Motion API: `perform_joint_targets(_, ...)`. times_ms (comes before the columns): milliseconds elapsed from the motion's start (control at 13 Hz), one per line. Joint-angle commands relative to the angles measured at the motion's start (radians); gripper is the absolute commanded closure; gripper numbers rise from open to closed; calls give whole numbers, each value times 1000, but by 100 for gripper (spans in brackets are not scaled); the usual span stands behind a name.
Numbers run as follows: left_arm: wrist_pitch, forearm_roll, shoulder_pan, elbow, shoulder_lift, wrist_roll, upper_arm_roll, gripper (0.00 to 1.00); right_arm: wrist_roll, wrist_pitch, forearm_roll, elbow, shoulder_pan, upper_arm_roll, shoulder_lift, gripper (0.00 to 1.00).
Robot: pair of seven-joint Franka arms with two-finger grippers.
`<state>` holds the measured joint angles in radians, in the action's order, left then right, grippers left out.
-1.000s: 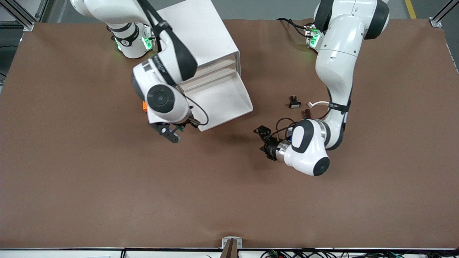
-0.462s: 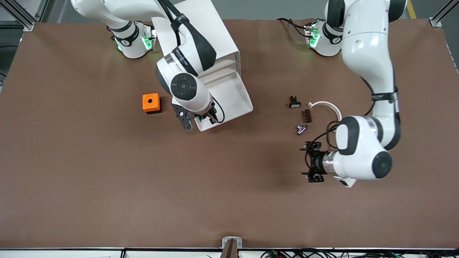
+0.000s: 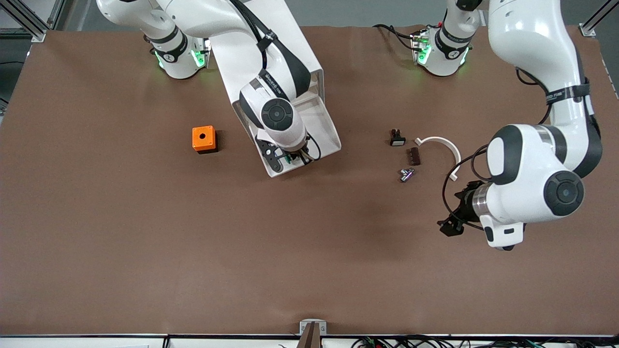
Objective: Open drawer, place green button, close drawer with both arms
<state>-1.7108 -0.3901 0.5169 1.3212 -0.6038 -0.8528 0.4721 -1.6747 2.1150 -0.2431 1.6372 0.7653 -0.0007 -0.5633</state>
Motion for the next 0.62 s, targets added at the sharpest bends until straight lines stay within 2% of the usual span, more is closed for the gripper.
perform_joint_targets(0,-18,81,23,162,122,241,-4,0,-5,-1,-19,16,14,-12,3,95)
perform_joint_targets(231,-87,100,84,240,151,334,-6,0,-5,-7,-18,20,14,-12,2,88)
perform_joint_targets(385,-267,83,161,343,144,311,-33,0,-5,-10,-18,18,22,-12,2,80)
perform_joint_targets(462,-347,83,198,386,142,310,-33,0,-3,-13,-18,18,20,-12,3,53)
perform_joint_targets(538,-371,83,212,388,118,310,-38,0,0,-16,-18,16,20,-12,3,31)
